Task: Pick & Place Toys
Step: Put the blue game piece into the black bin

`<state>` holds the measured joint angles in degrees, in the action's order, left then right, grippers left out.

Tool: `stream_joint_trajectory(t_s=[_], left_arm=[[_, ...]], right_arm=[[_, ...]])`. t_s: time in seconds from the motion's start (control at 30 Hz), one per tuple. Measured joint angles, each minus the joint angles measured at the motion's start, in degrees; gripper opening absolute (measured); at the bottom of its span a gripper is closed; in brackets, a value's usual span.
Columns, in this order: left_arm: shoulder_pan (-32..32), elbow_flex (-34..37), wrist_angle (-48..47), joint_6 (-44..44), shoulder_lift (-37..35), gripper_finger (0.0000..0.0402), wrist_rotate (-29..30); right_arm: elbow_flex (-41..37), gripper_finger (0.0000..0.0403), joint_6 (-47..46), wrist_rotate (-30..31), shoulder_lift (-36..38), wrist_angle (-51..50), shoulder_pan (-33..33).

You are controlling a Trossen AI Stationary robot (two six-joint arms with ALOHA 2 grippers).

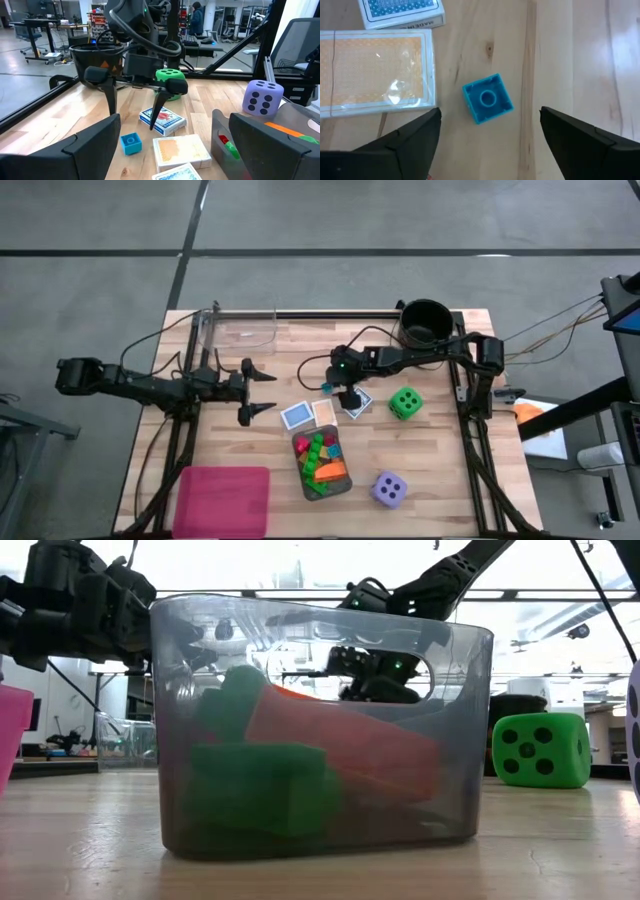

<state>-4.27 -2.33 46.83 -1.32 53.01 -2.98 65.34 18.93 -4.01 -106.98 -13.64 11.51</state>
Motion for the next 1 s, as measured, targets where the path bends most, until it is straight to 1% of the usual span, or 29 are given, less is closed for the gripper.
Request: stream_joint_trajectory(t_s=[0.1,0.33,0.43,0.57,0.67,0.83,1.0], left_arm=[[0.01,0.0,0.0,0.0,0.0,0.0377,0.0],[0.01,0.0,0.0,0.0,0.0,0.0377,0.0],[0.01,0.0,0.0,-0.01,0.0,0.0377,0.0],[0.02,0.0,0.0,-0.02,0.0,0.0377,0.0],[0.02,0.0,0.0,-0.02,0.0,0.0377,0.0],[0.02,0.0,-0.02,-0.02,0.0,0.0377,0.0],[0.02,0.0,-0.2,-0.04,-0.02,0.0377,0.0]], right_arm=[[0.0,0.0328,0.44,0.0,0.0,1.37,0.02],[0.02,0.0283,2.12,-0.11,0.0,1.92,0.02],[0.02,0.0271,2.14,-0.13,0.0,2.02,0.28],[0.07,0.0268,1.95,-0.17,-0.8,2.26,0.77],[0.86,0.0268,1.91,-0.61,-2.93,1.84,0.81],[5.13,0.0268,2.13,-0.79,-7.22,-0.36,0.76],[9.81,0.0268,3.17,-0.94,-10.41,-5.85,0.79]])
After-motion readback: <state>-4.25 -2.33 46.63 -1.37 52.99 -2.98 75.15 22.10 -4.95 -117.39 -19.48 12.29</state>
